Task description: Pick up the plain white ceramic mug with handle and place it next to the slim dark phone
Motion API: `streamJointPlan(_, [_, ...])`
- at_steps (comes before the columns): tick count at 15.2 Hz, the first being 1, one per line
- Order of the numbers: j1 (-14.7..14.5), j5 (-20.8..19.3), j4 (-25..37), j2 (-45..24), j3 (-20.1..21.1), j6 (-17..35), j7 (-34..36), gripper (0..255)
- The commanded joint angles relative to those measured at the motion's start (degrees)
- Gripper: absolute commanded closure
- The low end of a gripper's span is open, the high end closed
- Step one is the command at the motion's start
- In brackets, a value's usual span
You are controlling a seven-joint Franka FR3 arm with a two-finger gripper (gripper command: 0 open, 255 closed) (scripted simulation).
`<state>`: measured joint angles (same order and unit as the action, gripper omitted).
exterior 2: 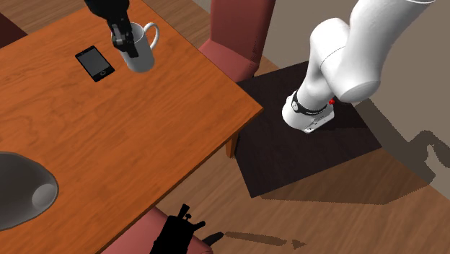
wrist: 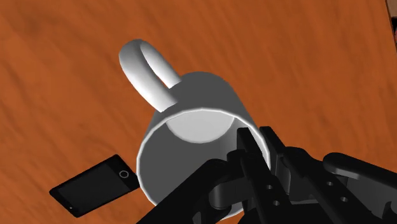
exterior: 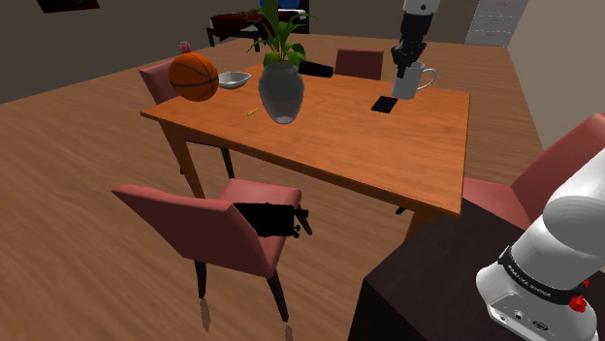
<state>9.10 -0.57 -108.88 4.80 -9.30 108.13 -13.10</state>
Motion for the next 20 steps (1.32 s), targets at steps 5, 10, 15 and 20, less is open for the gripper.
streamJointPlan(5, [1.9,3.0,17.5,-14.6,-1.8,-3.2,-4.3,255])
streamJointPlan(10, [4.9,5.9,37.3,-28.5,-2.3,-9.3,-6.9,255])
streamJointPlan(15, [6.8,7.2,47.6,-36.6,-2.0,-11.6,-7.7,255])
streamJointPlan(20, [6.4,7.1,42.2,-35.7,-2.0,-7.2,-7.9,255])
